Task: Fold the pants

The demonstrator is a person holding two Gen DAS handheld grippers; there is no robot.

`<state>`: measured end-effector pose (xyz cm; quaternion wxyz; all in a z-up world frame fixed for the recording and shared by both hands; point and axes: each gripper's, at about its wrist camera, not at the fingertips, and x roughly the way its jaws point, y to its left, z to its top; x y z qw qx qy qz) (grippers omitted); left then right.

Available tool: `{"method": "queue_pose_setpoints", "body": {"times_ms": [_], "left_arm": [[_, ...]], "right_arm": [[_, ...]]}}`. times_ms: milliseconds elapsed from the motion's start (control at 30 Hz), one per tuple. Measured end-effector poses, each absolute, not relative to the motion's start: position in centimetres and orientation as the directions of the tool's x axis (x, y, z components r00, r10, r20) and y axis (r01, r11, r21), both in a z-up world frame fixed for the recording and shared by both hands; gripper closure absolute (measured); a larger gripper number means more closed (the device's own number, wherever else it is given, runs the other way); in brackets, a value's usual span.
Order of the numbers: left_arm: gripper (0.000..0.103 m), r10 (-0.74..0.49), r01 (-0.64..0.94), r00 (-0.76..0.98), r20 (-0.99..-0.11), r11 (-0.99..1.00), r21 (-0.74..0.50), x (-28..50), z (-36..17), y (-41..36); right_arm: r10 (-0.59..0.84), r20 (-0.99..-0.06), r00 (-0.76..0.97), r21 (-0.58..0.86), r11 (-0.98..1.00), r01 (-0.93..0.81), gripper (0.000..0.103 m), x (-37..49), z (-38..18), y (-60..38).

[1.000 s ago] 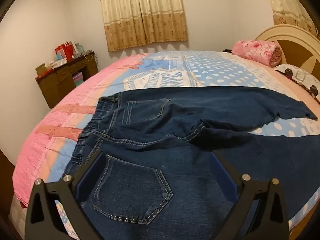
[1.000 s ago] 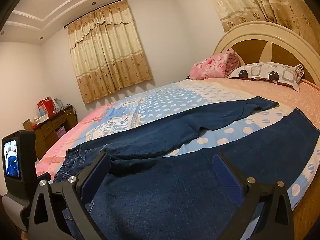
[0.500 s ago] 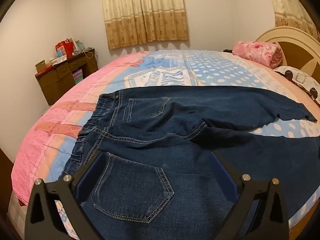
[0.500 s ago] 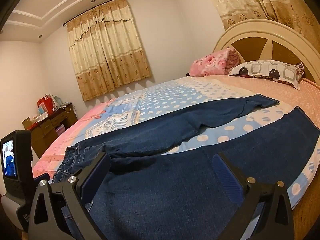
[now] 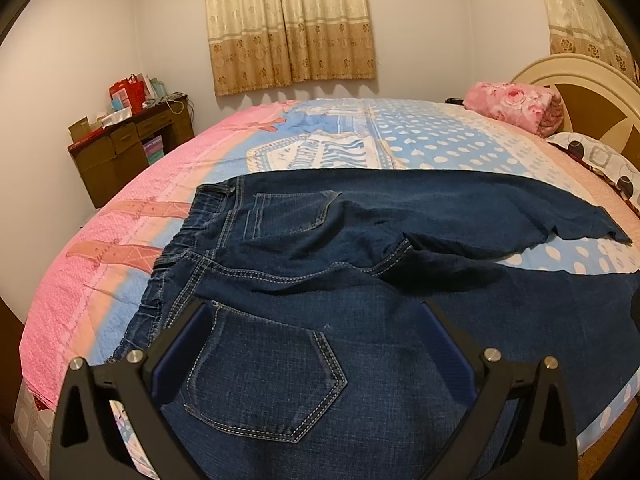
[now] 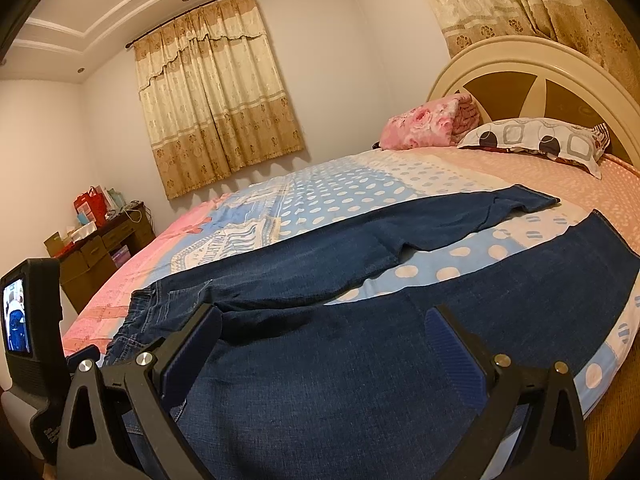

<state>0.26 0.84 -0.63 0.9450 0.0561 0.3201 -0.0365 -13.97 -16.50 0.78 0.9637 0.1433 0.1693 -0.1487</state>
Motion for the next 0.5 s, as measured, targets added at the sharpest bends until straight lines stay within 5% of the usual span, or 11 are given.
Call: {"method": "queue_pose_setpoints", "body": {"times_ms": [500], "left_arm": [[0.0,-0.038,0.106,0.79,-0.612,0.992,0.075,0.08,-0.95,1.0]], "right_arm": [[-0.238,-0.371,0.898,0.225,0.915,0.336,0.001,-13.95,0.72,-16.56]]}}
